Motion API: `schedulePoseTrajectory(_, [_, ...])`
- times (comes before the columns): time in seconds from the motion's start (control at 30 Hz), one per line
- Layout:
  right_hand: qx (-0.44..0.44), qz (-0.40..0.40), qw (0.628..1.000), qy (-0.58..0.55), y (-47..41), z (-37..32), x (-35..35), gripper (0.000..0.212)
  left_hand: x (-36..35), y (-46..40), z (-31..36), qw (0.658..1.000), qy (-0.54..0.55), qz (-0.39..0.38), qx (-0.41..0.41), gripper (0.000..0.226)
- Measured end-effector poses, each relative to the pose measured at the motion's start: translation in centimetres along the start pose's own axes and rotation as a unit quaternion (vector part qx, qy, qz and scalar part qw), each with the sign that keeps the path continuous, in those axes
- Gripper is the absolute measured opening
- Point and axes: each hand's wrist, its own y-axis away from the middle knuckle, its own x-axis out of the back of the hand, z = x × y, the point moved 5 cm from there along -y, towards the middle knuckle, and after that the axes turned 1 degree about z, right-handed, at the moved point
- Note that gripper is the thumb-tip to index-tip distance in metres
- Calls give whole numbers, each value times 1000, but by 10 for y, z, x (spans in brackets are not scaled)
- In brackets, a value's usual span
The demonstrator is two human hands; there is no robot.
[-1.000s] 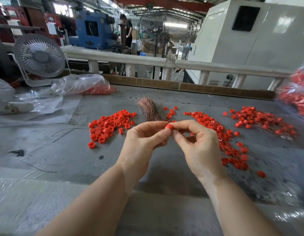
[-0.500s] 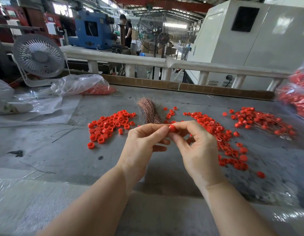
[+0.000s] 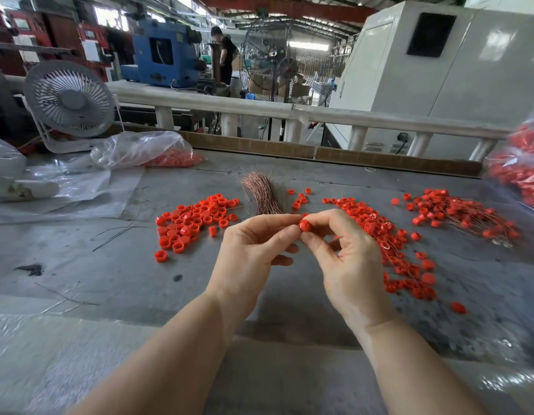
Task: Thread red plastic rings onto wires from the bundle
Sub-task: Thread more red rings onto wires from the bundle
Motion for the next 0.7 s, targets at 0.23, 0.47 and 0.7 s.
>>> schedulePoseTrajectory(0.23, [22,-16,999,46,0,-3,0,7,-1,1,2,999,-30,9,-26,18])
schedulePoseTrajectory(0.47, [16,1,999,47,2,-2,1,7,-1,1,2,999,-25,4,-25,15])
schedulePoseTrajectory(0.7, [16,15,999,47,1,-3,2,8,-1,0,0,1000,-12,-3,-10,20])
